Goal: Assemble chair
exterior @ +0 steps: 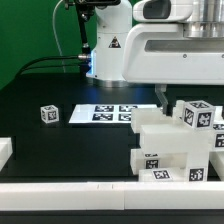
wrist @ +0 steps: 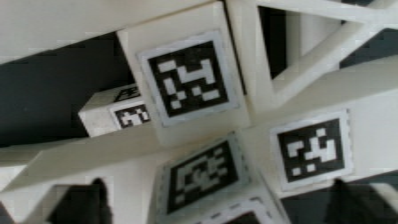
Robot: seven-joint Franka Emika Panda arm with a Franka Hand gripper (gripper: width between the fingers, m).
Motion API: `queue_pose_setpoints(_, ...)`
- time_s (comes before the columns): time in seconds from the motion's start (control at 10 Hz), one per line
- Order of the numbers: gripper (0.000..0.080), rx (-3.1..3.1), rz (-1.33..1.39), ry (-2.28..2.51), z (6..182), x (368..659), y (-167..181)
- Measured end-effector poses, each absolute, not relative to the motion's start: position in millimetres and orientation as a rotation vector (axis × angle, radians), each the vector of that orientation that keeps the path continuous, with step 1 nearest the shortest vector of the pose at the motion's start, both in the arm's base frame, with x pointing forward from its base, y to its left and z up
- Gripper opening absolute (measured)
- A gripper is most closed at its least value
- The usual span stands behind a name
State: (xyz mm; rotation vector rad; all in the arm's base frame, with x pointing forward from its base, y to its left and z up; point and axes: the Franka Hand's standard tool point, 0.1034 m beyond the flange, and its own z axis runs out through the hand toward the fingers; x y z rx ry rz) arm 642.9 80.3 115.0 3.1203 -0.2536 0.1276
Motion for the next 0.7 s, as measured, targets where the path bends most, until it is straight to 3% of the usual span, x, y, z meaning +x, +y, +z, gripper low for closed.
queue_pose_setpoints(0.2,0.028,3.107,0.128,-0.427,115.0,642.9,80.5)
queue_pose_setpoints(0.7,0.0281,2.985,0.126,-1.023,114.8,642.8,81.2)
